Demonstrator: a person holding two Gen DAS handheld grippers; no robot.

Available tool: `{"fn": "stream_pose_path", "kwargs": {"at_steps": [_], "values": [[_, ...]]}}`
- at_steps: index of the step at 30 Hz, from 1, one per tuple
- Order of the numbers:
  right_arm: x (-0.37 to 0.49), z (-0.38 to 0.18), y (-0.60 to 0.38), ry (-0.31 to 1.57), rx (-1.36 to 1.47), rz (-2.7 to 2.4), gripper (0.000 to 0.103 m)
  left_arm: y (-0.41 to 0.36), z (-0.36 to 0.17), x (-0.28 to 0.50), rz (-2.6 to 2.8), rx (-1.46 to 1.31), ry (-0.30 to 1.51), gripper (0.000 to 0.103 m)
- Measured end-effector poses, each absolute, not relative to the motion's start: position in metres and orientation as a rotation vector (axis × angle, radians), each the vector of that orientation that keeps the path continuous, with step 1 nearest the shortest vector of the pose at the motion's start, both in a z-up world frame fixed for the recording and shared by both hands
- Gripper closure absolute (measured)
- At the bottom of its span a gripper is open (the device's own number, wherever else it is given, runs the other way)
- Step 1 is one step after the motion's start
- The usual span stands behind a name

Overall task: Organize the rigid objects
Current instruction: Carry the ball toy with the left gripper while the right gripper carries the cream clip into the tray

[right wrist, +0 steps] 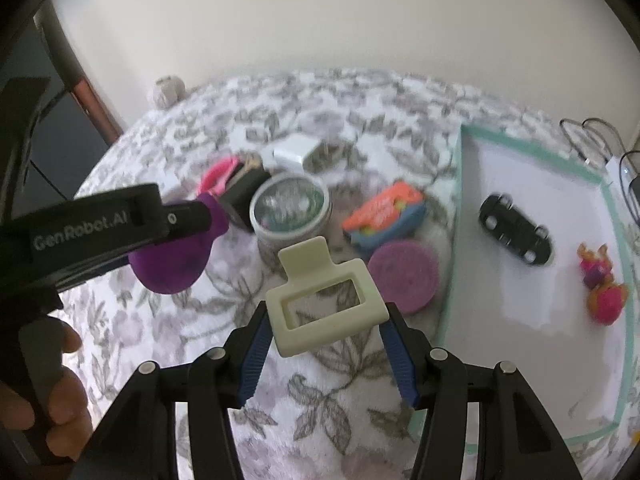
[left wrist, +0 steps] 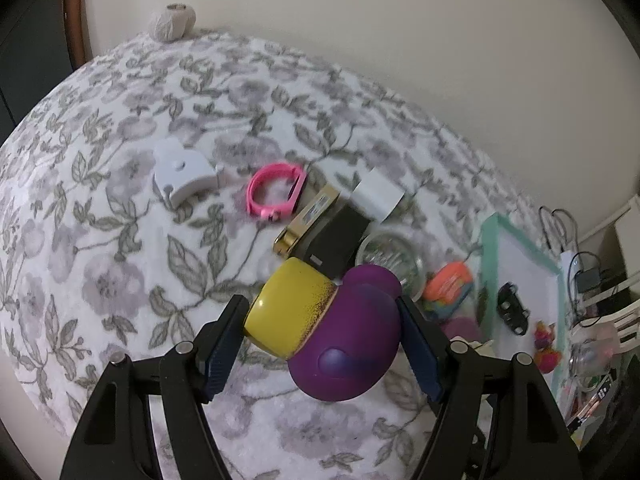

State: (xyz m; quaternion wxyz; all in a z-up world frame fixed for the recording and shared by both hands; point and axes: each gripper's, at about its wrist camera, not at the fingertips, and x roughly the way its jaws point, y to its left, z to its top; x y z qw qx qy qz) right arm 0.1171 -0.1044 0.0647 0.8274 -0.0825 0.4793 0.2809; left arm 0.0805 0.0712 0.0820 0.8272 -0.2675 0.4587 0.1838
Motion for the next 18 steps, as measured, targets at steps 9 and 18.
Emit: {"fn": "stream_pose_path", "kwargs": {"at_steps": [9, 18], "values": [[0.135, 0.087, -0.138, 0.922, -0.138, 0.394, 0.046, 0.036, 0.109, 0.088, 0.295, -0.492, 0.899, 0.028], [0.159, 0.09, -0.199, 0.937, -0.026, 0.194, 0.046, -0.021, 0.119, 0.103, 0.119, -0.429, 0.897, 0.028]]}}
